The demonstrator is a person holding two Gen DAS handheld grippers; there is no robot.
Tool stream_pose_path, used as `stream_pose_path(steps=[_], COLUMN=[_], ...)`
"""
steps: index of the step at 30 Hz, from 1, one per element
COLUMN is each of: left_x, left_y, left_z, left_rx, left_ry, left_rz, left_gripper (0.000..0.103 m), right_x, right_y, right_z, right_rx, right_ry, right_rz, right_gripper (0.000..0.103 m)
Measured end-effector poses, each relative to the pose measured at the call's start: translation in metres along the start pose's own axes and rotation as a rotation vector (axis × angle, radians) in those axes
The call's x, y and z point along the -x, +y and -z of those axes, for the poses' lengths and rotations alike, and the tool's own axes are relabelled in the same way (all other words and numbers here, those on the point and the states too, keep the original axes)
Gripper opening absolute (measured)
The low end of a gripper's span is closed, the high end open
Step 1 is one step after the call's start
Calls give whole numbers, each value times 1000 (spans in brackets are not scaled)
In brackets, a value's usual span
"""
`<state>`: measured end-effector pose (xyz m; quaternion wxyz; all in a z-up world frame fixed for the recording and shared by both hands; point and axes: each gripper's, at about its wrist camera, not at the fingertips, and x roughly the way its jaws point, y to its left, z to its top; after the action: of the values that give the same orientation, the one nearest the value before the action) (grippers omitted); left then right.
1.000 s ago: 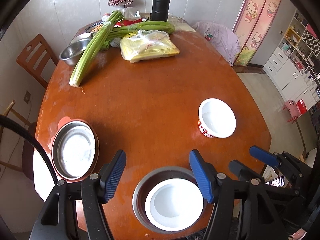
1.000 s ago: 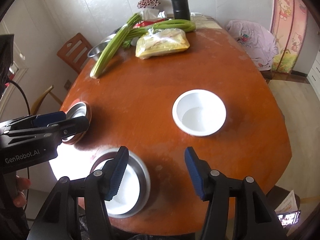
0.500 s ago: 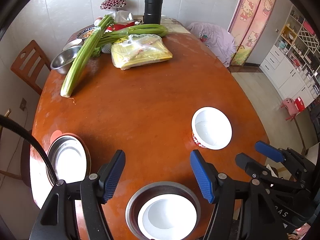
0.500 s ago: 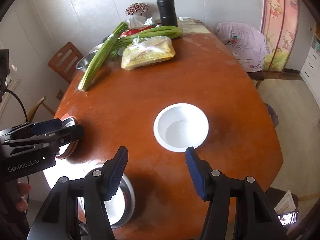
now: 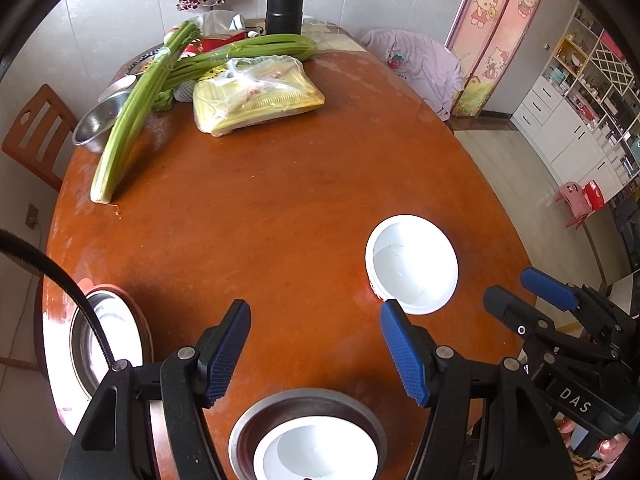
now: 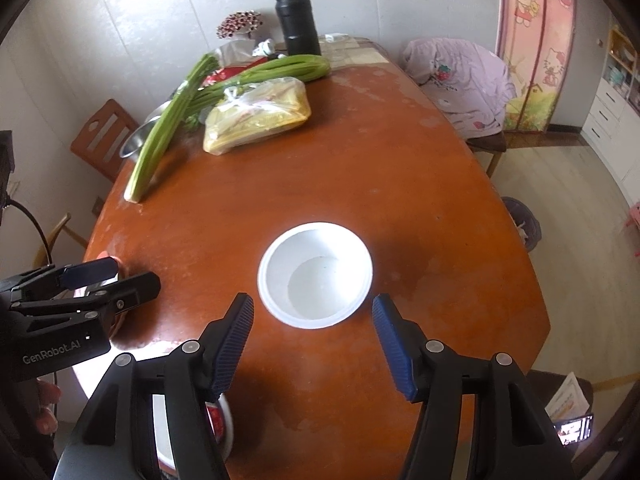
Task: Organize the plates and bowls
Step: 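Move the left tool to the rim of the small red-printed white bowl, then close the left tool on the small bowl rim and lift it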
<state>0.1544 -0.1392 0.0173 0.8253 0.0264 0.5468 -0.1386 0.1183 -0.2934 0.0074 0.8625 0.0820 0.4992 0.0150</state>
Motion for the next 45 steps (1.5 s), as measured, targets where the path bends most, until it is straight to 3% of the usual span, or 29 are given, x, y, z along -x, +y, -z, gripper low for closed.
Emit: stream_pose_path(steps=[20, 37, 45], left_x=[-69, -126, -139], left_y=[-20, -24, -29], left_z=[-29, -38, -39], left_rx=[-45, -30, -27], left_ry=[132, 242, 271], left_rz=[30, 62, 86], left_gripper=[67, 67, 67], right_x=[-59, -116, -123], right_y=[-36, -41, -37], right_z=[-19, -18, -18], right_rx=[-54, -41, -17], right_ry=[112, 220, 226], right_rz=[29, 9, -9], right_gripper=[65, 64, 52])
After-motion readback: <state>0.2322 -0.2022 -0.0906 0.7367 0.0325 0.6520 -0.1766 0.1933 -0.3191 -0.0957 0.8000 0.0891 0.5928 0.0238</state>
